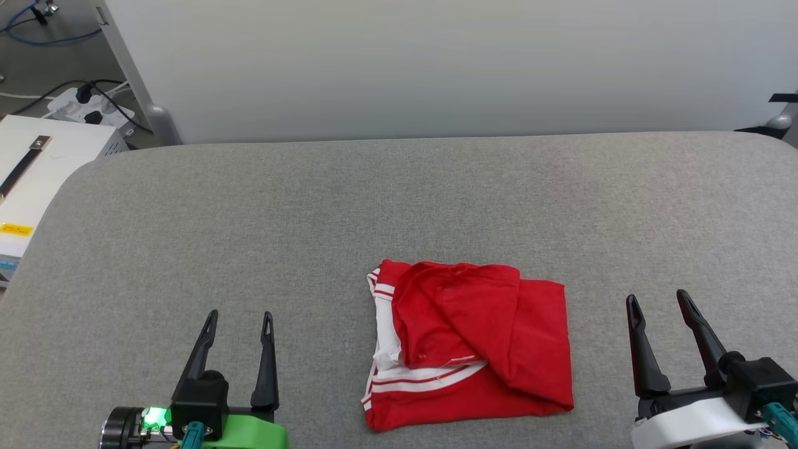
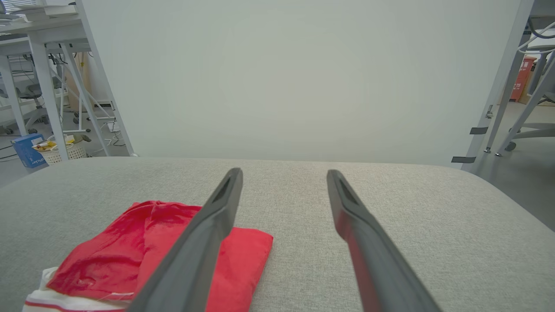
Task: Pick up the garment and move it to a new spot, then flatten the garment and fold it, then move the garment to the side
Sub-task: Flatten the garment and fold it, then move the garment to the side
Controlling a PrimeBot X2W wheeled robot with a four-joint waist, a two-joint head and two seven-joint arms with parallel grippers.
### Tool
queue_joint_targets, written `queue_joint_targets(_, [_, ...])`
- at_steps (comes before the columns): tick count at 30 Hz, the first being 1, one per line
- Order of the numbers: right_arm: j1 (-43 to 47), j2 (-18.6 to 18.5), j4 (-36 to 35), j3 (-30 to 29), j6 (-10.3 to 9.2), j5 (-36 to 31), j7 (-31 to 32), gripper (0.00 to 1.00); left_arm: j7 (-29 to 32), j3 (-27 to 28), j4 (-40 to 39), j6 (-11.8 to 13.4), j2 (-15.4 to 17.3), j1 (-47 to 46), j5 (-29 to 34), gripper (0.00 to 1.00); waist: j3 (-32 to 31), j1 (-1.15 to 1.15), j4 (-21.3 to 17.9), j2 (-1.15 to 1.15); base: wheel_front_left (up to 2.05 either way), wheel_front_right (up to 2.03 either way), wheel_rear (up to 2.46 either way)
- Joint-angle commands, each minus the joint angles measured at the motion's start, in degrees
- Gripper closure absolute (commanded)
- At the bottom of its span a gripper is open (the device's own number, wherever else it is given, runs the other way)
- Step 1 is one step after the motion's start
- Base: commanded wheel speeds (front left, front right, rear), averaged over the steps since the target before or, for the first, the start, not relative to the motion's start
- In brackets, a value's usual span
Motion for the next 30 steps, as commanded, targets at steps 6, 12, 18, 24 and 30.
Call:
queue_joint_targets(6, [0.6, 0.4, -0.1, 0.1, -0.05, -1.2, -0.3, 0.00, -0.3, -0.1, -0.1, 0.0, 0.3, 0.9, 0.2, 0.00, -0.2, 0.00, 0.2, 0.00, 0.00, 0.00, 0.00])
queue_joint_targets(12, [-3.8, -2.6, -1.0, -0.8, -0.05, -2.2, -0.3, 0.00, -0.3, 0.0, 0.0, 0.2, 0.2, 0.6, 0.1, 0.00, 0.4, 0.00, 0.0, 0.00, 0.00, 0.00, 0.00])
queue_joint_targets(18, [-12.7, -10.4, 1.5, -0.7, -0.05, 0.9, 0.9, 0.00, -0.3, 0.2, 0.1, -0.1, 0.4, -0.5, 0.1, 0.00, 1.5, 0.00, 0.2, 0.00, 0.00, 0.00, 0.00])
queue_joint_targets(24, [-22.0, -18.7, 2.4, 5.0, -0.05, 9.7, 12.0, 0.00, -0.3, 0.1, 0.0, -0.1, 0.3, -1.3, 0.1, 0.00, 3.2, 0.00, 0.9, 0.00, 0.00, 0.00, 0.00])
queue_joint_targets(30, [-28.5, -25.0, 3.3, 11.5, -0.05, 19.7, 24.4, 0.00, -0.3, 0.1, -0.1, -0.1, 0.1, -2.4, 0.1, 0.00, 5.4, 0.00, 1.8, 0.00, 0.00, 0.00, 0.00])
